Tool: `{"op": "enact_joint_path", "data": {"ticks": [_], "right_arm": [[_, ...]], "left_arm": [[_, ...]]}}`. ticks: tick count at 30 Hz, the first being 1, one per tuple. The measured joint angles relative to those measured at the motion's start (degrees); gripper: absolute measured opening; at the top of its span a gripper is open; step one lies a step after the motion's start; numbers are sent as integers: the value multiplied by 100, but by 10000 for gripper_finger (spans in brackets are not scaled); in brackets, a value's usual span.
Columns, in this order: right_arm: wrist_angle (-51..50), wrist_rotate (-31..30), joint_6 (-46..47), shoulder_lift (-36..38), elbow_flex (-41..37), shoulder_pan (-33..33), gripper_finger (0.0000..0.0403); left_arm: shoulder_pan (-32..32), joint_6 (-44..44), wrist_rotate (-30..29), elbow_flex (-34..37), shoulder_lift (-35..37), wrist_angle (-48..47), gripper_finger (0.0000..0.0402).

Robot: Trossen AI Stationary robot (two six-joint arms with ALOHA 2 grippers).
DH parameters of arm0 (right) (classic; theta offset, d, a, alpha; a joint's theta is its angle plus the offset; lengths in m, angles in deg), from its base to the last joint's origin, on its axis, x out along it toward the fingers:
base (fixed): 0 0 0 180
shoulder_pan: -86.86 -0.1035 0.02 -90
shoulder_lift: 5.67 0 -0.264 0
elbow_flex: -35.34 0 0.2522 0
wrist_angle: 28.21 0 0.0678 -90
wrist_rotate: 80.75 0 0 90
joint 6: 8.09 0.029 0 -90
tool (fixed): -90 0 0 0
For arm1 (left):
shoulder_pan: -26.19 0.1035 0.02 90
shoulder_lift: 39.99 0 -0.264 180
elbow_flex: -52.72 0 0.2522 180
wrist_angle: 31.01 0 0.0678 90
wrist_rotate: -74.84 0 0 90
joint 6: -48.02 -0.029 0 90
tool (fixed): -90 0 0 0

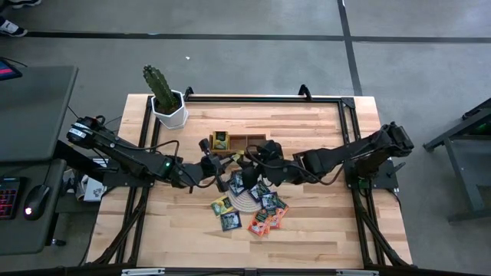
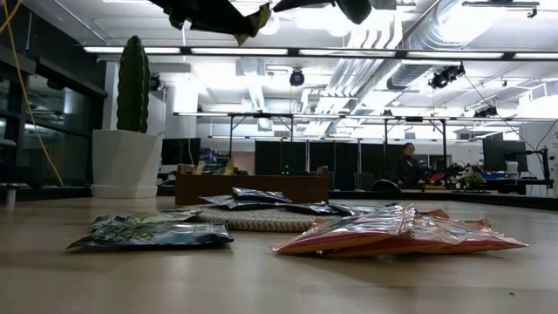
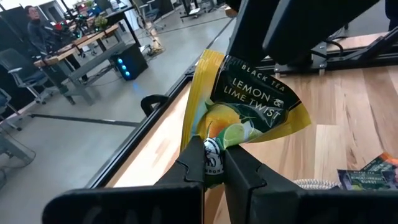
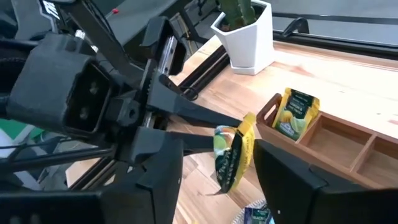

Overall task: Pick & Place Tea
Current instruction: Put the yellow tea bag into the left section of the wooden organizer

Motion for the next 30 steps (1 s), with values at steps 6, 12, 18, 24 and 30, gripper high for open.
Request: {"op": "enact_joint_path", "data": {"ticks": [6,12,18,24,30], "right_arm": [[7,207,80,-2,0,76,192],[9,302,97,-2,0,138,178],[6,267,97,-2,0,137,138],[-4,280,1,-2,0,137,50],[-43,294,-48,-2,0,119,10]], "left_arm": [[2,0,4,0,0,69,12],[2,-395,122,0,-1,535,12],[4,-601,114,0,0,624,12],[4,-601,96,0,-2,624,12],[4,-624,97,0,0,613,47]]}}
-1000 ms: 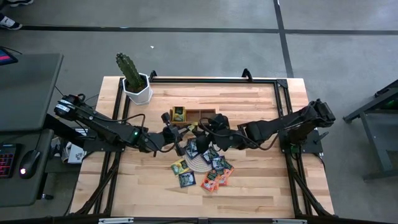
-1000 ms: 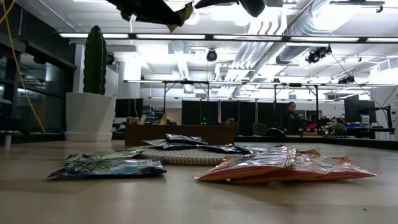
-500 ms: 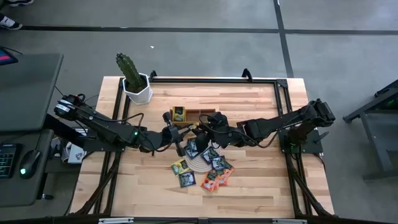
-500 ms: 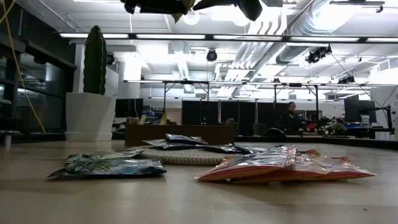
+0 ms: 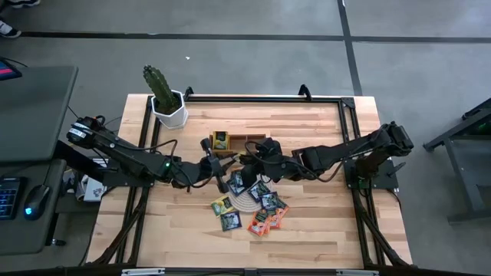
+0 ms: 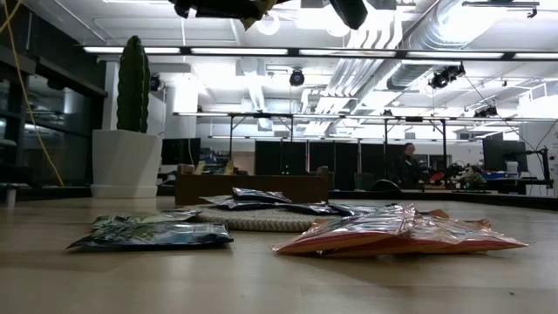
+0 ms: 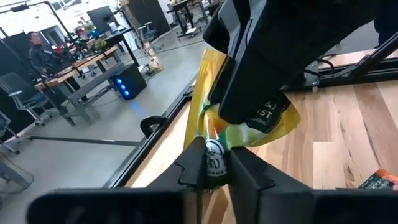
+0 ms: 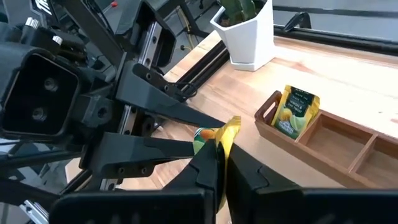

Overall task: Pick & Place Tea
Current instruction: Put the yellow tea bag into the left section of the wooden organizer

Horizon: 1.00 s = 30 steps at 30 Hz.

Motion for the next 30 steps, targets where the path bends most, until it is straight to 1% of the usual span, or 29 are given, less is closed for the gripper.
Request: {"op": "enact_joint_path", "data": {"ticks": [3,5,7,9,12,13,15,17,20,23,26,30], "right_arm": [[-71,23,-88,0,0,-11,4],[-166,38,-82,0,0,-17,3],[-290,147,-101,-2,0,-17,3],[-407,259,-101,-4,0,-15,2],[-517,579,-221,-4,0,-15,1],[-536,747,-314,-4,0,-15,1],[-568,1116,-591,-4,0,17,1],[-567,1624,-1057,-4,0,75,1],[-593,2473,-1774,-4,0,222,1],[-676,3104,-2217,-4,0,387,1],[-765,3574,-2620,-4,0,517,0],[-925,4026,-2961,-4,0,635,0]], "left_arm": [[0,-247,10,0,-2,-56,78],[0,-485,134,0,-2,-209,94],[0,-736,231,0,9,-521,107],[-2,-968,253,7,135,-1052,117],[4,-1022,340,-2,247,-1755,127],[7,-1024,395,10,291,-2027,129],[4,-1023,556,8,328,-2260,131],[65,-1099,979,1,365,-2442,132],[241,-1280,2090,9,467,-2413,132],[553,-1316,3176,7,518,-2320,132],[884,-1220,3969,7,538,-2336,133],[1286,-949,4997,7,544,-2256,133]]}}
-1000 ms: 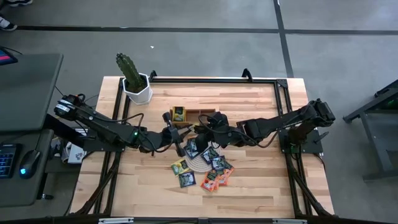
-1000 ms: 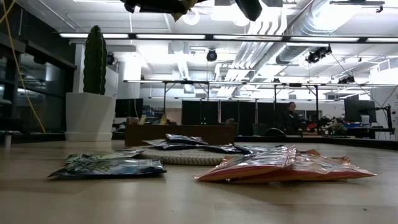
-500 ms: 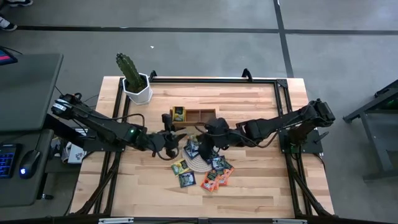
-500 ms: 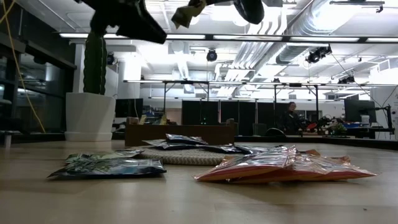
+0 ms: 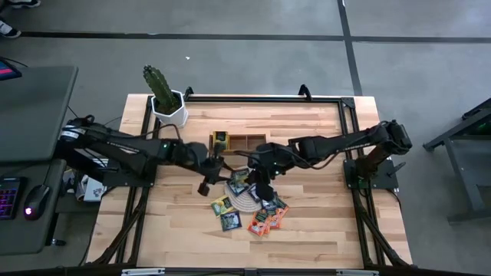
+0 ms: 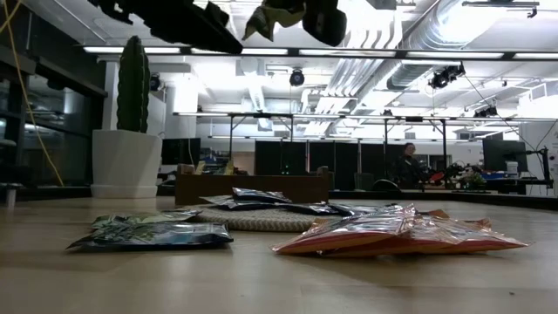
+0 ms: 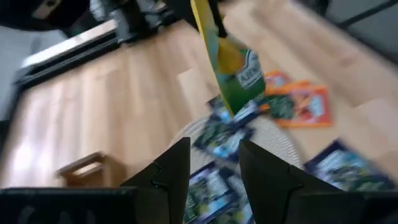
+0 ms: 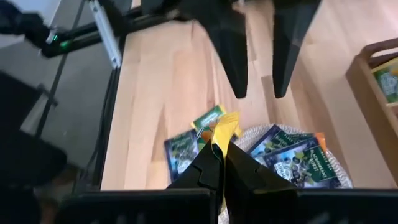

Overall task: Pick & Place Tea
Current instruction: Put the yellow tea bag into the left section of the wooden organizer

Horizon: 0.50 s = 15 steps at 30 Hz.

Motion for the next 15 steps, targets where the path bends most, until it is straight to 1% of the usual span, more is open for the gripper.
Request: {"op": "enact_joint_path", "data": {"ticks": [4,7,11,15], "right_arm": [[-130,109,-225,0,0,70,0],[-248,106,-339,0,0,106,0],[-299,18,-497,2,0,152,0],[-287,27,-598,2,0,218,0]], "left_arm": [[310,369,846,0,0,426,133],[433,721,1173,0,0,869,133],[438,898,1146,-2,0,1160,133],[438,1185,800,-2,-7,1212,133]]}}
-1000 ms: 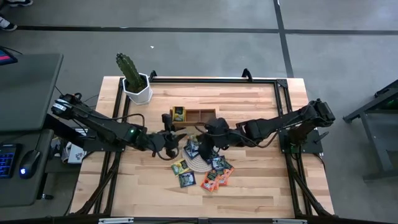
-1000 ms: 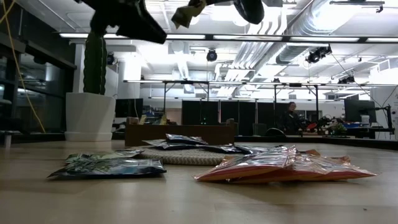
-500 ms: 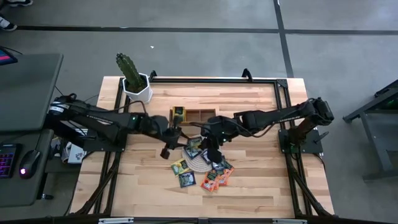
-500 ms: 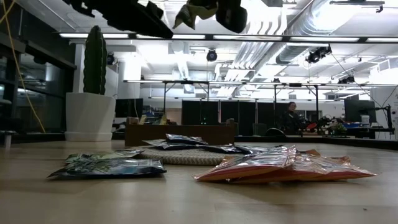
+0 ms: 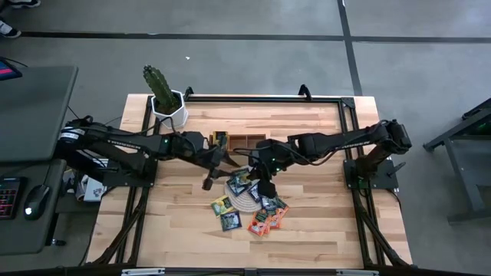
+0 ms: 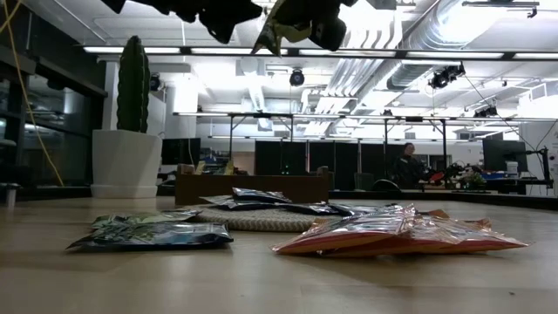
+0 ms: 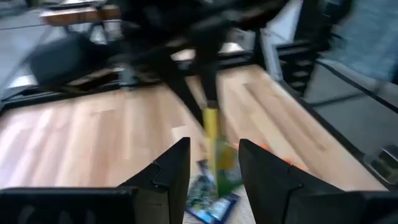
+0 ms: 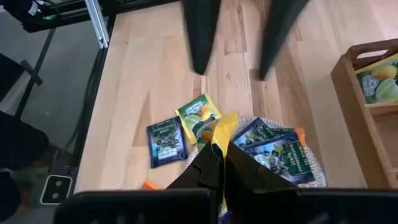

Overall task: Pick & Place Tea
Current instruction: Put the yellow tea bag into the left section of the wooden organizer

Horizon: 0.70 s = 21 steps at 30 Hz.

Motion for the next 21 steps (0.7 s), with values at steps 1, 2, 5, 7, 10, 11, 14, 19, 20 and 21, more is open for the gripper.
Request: {"op": "enact_joint_path", "data": {"ticks": [1,2,5,7,10,11,14,19,20,21], "right_arm": [[5,3,-34,0,0,2,0],[14,-9,-63,0,0,2,0],[22,-46,-145,0,0,2,0],[32,-44,-154,0,0,2,0],[115,-48,-208,0,0,2,0],[118,-52,-215,0,0,2,0],[209,-50,-257,9,0,2,0],[199,-51,-262,7,0,2,0],[203,-55,-262,9,0,2,0],[201,-55,-267,9,0,2,0]], "left_arm": [[0,84,-115,-1,-34,66,133],[3,139,-202,-7,-74,118,133],[4,198,-315,4,-109,152,133],[2,321,-314,-7,-126,218,133],[0,446,-310,2,-337,365,133],[0,477,-281,13,-363,415,133],[-1,599,-226,-3,-449,722,133],[-2,614,-226,-4,-472,765,133],[-2,610,-226,-4,-472,766,133],[-2,610,-226,-4,-472,763,133]]}}
